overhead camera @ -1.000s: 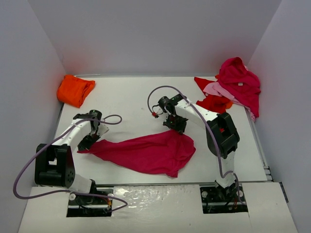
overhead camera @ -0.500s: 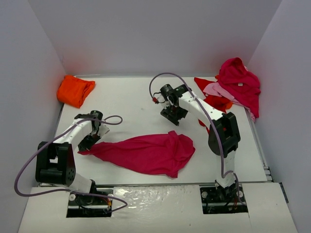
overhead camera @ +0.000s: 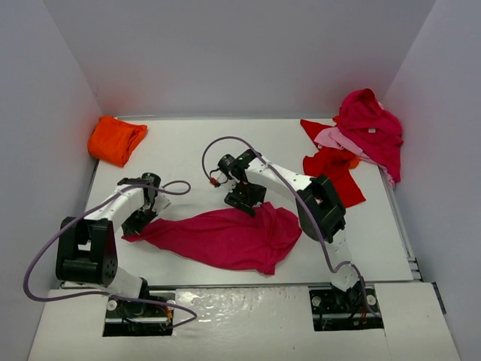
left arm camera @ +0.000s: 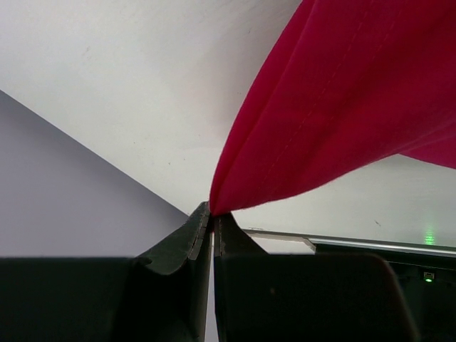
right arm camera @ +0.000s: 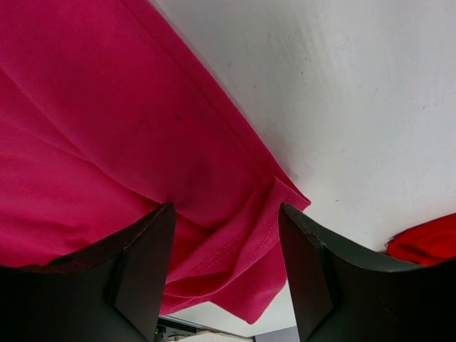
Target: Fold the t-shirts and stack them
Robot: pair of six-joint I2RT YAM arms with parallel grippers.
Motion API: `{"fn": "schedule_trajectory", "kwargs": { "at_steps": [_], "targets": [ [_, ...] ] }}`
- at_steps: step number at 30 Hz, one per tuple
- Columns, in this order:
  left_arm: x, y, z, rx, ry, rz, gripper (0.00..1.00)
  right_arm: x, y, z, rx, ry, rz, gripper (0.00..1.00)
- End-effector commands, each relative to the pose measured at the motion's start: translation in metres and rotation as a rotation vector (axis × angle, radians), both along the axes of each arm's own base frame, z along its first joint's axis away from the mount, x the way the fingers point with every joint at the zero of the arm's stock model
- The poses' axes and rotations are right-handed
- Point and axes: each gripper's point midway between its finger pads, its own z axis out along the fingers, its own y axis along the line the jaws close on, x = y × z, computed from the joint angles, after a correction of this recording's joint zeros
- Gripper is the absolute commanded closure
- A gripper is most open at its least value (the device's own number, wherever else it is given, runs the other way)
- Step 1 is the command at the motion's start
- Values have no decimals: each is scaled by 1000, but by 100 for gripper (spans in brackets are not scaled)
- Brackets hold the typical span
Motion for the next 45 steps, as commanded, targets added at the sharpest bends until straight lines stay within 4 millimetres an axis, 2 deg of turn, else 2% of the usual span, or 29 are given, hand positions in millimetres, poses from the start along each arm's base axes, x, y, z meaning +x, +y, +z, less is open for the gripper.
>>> {"fn": "schedule_trajectory", "kwargs": {
  "at_steps": [1,7,15,20,25,28,33,38,45],
  "targets": [
    [3,1,2,14,-19,3,100,-2,-30,10,-106,-52,-27,43],
    [5,0,-1,8,-14,2,100,7,-74,15,-296,-205,-55,42],
    [6,-2,-6,3,-5,2,100,24,-90,33,-328,-297,-102,42],
    [6,-1,-7,2,-8,-1,100,33,-86,44,-256,-270,-107,44],
    [4,0,-8,9,0,-1,100,36,-83,39,-194,-189,-107,74],
    [3,1,-7,16,-2,-3,100,33,-81,40,-151,-139,-100,74],
    [4,1,-5,18,-2,-4,100,39,-83,45,-101,-112,-115,74],
    [5,1,-6,17,2,0,100,42,-82,25,-77,-42,-129,70],
    [2,2,-9,22,8,0,100,48,-60,5,7,49,-126,65]
  ]
}}
